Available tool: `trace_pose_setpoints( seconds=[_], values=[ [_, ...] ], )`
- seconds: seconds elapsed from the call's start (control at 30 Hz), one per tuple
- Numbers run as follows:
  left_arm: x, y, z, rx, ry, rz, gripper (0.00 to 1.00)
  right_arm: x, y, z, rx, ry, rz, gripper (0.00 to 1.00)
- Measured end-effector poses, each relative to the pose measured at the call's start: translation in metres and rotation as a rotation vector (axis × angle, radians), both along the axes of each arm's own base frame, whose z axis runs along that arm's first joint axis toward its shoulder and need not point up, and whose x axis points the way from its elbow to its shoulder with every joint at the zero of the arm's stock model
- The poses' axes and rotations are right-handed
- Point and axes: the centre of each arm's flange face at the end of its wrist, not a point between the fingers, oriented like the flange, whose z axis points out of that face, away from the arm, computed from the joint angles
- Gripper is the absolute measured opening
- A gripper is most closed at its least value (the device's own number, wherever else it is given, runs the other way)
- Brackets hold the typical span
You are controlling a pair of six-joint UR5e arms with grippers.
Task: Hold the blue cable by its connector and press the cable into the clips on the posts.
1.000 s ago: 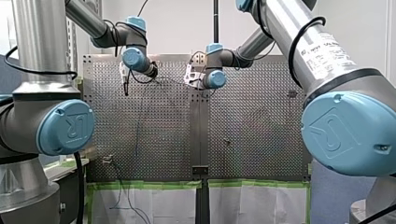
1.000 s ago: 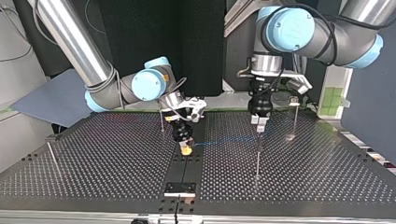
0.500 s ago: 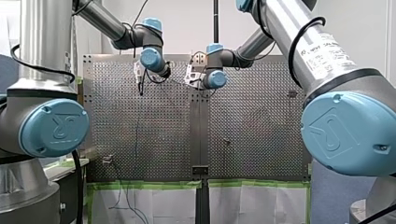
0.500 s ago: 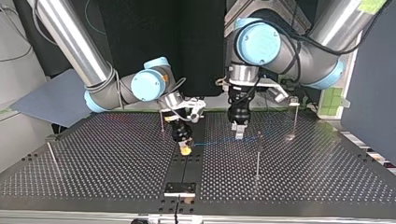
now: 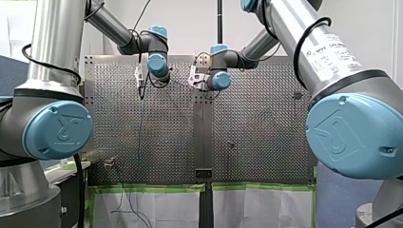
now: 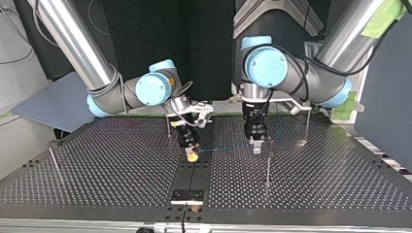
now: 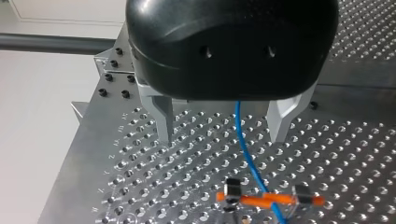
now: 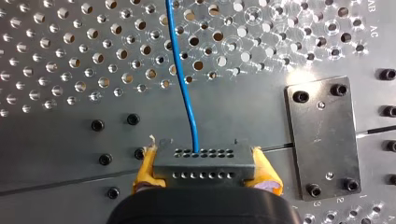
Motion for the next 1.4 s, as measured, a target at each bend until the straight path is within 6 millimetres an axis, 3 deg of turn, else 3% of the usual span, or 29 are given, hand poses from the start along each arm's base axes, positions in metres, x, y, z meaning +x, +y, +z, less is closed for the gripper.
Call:
trace_pose_setpoints(
  seconds=[0.37, 0.63, 1.4],
  values=[
    [0.02, -0.001, -0.011, -0.004, -0.01, -0.013, 1.0, 0.0, 0.0, 0.0, 0.0, 0.0, -0.001, 0.0],
    [0.035, 0.004, 0.001, -0.032, -0.057, 0.012, 1.0, -0.001, -0.001, 0.0, 0.0, 0.001, -0.002, 0.0],
    [0.034, -0.001, 0.003, -0.024, -0.059, -0.006, 1.0, -0.002, -0.002, -0.001, 0.001, 0.001, -0.003, 0.0]
  ],
)
